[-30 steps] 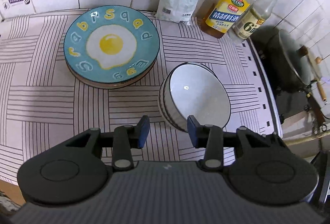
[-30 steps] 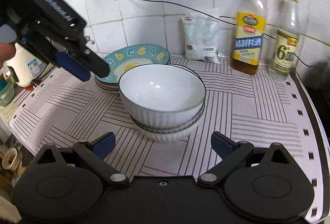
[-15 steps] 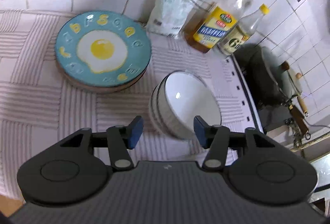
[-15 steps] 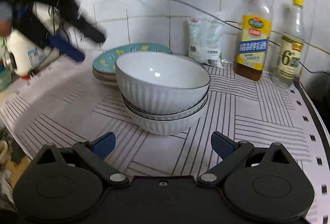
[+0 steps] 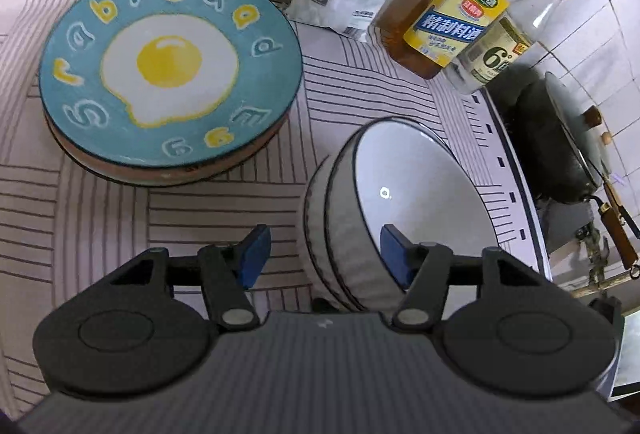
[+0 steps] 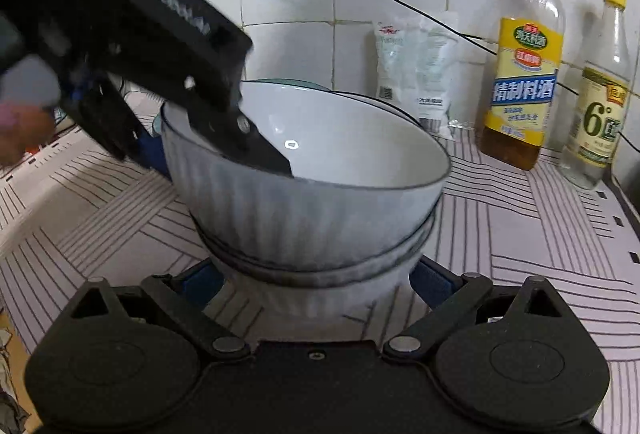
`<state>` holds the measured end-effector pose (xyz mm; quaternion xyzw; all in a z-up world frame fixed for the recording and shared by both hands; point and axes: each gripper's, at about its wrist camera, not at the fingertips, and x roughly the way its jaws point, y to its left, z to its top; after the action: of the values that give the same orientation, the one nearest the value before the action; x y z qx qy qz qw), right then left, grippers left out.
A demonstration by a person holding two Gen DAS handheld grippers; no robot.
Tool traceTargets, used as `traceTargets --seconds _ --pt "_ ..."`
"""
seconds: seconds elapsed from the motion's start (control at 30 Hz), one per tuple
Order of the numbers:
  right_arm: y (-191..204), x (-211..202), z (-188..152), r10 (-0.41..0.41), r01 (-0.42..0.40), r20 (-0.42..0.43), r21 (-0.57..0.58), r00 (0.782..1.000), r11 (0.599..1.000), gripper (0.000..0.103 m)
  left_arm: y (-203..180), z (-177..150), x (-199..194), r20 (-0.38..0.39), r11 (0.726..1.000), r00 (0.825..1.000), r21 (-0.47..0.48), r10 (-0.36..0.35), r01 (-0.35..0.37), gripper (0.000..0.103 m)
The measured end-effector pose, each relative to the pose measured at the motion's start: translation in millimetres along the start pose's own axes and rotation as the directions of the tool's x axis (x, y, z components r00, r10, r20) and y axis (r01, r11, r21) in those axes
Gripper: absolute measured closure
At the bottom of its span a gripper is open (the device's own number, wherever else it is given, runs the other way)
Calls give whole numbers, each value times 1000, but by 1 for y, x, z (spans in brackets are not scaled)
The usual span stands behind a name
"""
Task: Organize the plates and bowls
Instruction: 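Grasp the rim of the nested white bowls with the left gripper, then lift the nested bowls and lower them onto the blue egg plate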
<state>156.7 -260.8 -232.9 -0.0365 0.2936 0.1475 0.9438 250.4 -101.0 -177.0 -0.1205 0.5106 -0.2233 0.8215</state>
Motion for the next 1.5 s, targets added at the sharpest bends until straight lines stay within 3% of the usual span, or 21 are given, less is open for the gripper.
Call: traceTargets --seconds 0.13,0.37,0.93,1.23,1.5 --pt "-3 7 2 13 -13 -2 19 1000 1000 2 -1 -3 5 18 1000 1000 6 -6 6 58" --pt "-6 15 9 36 -36 -19 14 999 999 0 -1 -2 9 53 1000 998 -4 -14 14 59" --pt "9 3 14 32 -32 2 1 999 999 0 -1 -1 -11 -2 998 1000 66 -15 15 59" --pt "31 -4 59 74 -73 35 -30 997 997 0 8 25 -64 15 999 1000 47 13 -14 59" --pt "47 24 111 157 -150 67 -92 985 984 0 34 61 -102 89 998 994 -6 68 -68 59"
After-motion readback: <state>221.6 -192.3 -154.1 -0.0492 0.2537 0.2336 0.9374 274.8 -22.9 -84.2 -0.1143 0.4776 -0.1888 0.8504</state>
